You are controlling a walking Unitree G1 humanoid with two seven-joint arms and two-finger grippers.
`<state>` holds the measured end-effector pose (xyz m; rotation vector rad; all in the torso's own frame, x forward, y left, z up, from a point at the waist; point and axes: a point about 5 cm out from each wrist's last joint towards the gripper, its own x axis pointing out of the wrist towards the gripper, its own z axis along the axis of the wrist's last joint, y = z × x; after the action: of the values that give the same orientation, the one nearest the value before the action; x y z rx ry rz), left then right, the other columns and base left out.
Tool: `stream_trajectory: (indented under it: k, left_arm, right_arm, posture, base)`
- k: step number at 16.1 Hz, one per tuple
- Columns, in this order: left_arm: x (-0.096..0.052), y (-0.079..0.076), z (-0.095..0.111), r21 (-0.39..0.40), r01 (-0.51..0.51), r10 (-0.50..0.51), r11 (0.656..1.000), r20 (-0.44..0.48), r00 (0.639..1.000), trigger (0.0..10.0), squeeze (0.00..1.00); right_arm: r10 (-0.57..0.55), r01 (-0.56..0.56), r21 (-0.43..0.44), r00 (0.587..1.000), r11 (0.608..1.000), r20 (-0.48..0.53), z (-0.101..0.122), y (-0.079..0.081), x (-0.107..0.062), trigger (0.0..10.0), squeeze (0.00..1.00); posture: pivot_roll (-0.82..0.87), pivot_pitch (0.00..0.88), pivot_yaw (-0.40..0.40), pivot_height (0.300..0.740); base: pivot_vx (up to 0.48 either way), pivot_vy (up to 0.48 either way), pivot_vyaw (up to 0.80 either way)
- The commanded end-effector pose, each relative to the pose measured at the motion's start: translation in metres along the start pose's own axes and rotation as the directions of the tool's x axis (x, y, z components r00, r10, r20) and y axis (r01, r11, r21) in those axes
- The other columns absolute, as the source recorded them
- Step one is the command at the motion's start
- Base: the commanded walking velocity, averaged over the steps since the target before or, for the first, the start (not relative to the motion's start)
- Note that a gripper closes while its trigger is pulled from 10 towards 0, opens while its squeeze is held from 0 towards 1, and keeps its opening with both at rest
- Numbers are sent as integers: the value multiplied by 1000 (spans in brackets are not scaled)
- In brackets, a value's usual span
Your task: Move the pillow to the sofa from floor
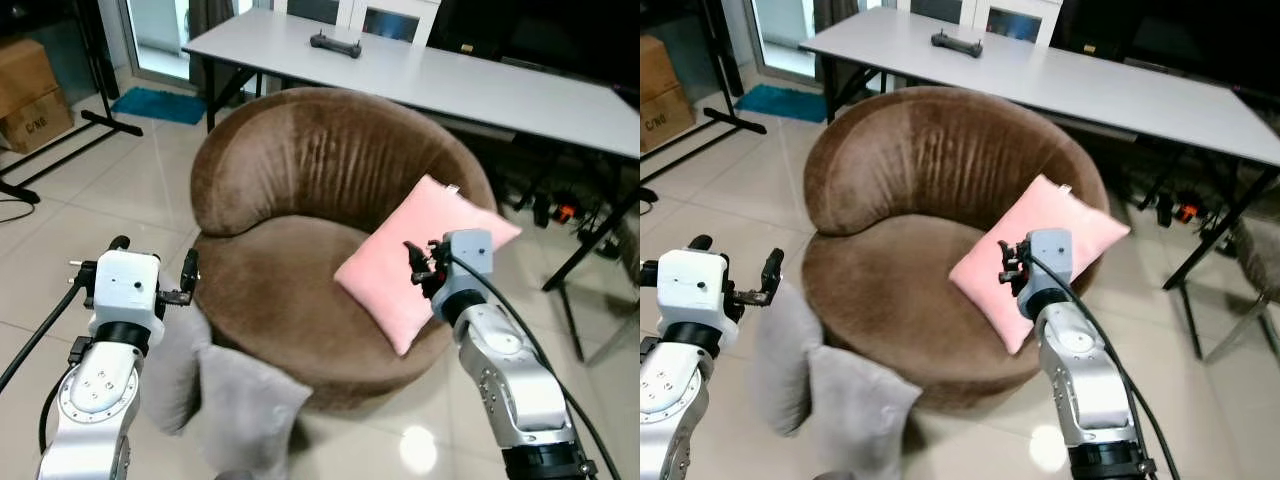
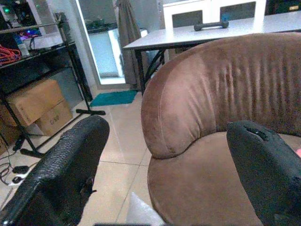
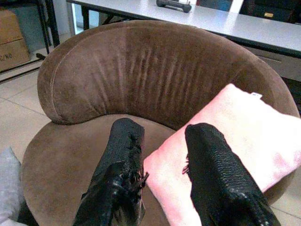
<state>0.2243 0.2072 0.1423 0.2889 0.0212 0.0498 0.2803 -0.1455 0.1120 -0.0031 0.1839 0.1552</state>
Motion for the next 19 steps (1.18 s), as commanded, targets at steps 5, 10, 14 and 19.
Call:
stream_trajectory:
  k: [5,10,14,19]
  left_arm:
    - [2,-10,4,3,43,-43,999,25,999,10000,0]
    - [3,-10,4,5,27,-27,1000,34,999,10000,0]
    - [3,-10,4,-4,15,-15,1000,40,999,10000,0]
    - [4,-9,4,-11,26,-25,1000,44,999,10000,0]
  right_arm:
    - [-22,22,-9,1000,1000,-10,-4,-10,-4,10000,0]
    - [-33,33,-1,999,999,-17,-6,-13,-4,10000,0]
    - [-41,42,9,999,999,-23,-7,-14,-3,10000,0]
    - [-75,75,52,997,996,-8,-6,-17,-2,10000,0]
  posture:
    - [117,0,-93,740]
    - [116,0,-99,740]
    - [120,0,-107,740]
    - [122,0,-108,740]
  base:
    - [0,0,749]
    - [0,0,800]
    - [0,0,800]
    - [0,0,253]
